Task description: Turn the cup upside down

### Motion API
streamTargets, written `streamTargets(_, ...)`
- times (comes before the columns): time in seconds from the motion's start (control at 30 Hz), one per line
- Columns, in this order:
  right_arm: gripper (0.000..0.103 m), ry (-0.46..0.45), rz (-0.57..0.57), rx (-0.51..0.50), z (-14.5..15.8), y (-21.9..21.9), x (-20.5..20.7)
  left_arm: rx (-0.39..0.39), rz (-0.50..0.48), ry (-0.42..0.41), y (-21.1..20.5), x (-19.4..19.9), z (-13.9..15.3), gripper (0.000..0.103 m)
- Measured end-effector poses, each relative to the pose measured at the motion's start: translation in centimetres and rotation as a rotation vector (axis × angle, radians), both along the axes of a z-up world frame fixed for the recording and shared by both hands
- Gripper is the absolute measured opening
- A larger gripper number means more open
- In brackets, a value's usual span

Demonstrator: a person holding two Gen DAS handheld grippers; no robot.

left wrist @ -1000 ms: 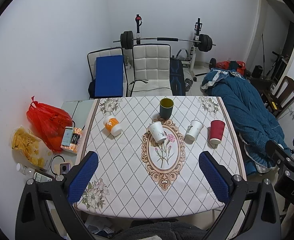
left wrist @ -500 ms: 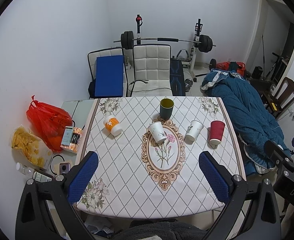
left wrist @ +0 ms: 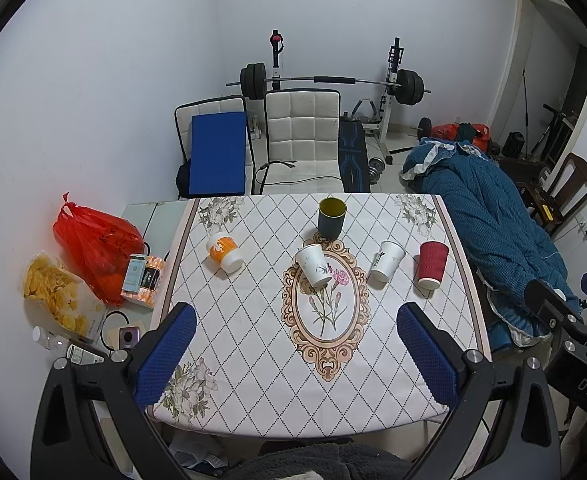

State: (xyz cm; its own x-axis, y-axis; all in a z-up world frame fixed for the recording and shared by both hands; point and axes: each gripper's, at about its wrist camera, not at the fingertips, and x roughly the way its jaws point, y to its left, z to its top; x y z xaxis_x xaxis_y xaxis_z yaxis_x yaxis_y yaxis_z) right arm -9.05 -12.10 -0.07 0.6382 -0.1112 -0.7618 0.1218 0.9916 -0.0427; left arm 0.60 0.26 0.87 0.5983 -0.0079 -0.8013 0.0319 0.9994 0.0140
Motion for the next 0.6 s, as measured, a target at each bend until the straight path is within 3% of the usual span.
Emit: streamTargets(0.6,0.102,-0.004,0.001,0.004,0.03,0.07,0.07,-0.003,0.006,-0.015,-0.75,-0.37,0.4,0.103)
